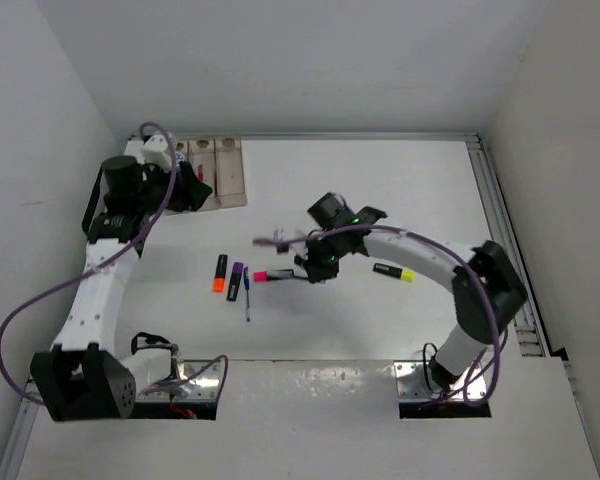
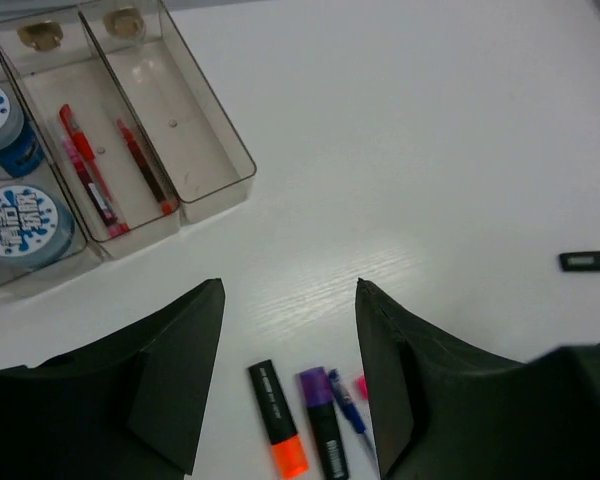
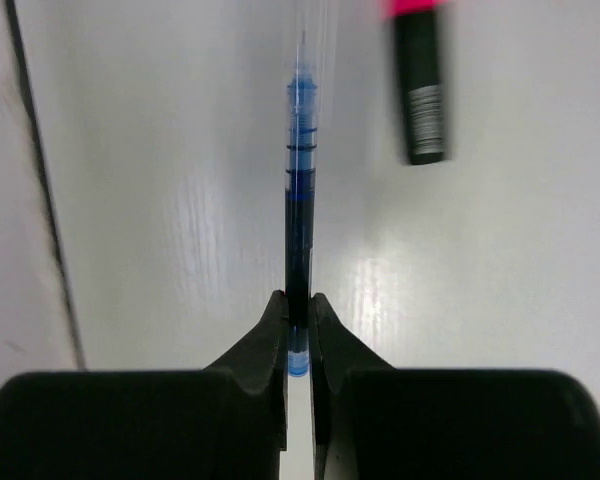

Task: Sort the stationery into containers
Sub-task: Pick up the pen from the center of the board.

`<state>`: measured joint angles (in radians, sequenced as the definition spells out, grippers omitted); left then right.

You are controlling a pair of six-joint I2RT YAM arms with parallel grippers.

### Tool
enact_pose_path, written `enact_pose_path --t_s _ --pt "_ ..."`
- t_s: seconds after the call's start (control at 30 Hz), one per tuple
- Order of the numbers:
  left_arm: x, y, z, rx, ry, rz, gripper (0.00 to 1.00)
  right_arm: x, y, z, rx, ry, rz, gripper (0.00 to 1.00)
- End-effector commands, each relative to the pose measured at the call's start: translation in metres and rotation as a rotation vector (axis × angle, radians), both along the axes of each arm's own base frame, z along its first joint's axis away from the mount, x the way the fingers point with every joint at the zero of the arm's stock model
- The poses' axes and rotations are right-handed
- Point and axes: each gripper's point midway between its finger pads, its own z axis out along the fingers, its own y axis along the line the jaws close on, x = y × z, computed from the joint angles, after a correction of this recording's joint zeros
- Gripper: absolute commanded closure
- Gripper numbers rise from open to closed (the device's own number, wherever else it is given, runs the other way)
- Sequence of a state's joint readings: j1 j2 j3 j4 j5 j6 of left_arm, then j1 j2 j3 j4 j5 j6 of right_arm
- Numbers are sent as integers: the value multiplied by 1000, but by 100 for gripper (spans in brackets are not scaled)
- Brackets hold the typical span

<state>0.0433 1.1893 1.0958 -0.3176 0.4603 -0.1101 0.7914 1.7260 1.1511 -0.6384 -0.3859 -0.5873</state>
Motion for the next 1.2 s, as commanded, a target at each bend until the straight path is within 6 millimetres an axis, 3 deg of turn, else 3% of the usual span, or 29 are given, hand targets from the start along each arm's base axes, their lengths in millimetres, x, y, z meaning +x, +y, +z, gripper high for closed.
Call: enact_pose_path --t_s 0.0,0.07,0.1,0.17,0.2,0.37,0.67,0.97,1.07,1.17 --pt "-29 -18 46 -174 -172 -83 39 29 33 123 396 91 -315 100" --pt "-44 -39 52 -231 -178 -193 39 47 31 149 479 127 -410 100" --pt "-57 -58 55 -261 -164 -284 39 50 31 162 521 145 -441 100" --pt "-67 -72 56 -312 -142 -335 39 62 31 182 611 230 -547 100" --pt "-80 -87 59 -335 -140 -390 39 65 30 188 637 250 -577 100" --pt "-91 -115 72 -456 -125 -437 38 76 33 216 741 370 -680 100" --pt "-94 -159 75 -552 -71 -515 39 65 40 224 792 502 -686 100" --pt "-81 -173 66 -557 -24 -504 43 61 54 232 807 540 -650 100" --pt "-80 -176 71 -561 -39 -516 47 60 59 231 807 557 -642 100" --pt "-79 -178 67 -561 -28 -523 64 59 65 232 810 567 -628 100"
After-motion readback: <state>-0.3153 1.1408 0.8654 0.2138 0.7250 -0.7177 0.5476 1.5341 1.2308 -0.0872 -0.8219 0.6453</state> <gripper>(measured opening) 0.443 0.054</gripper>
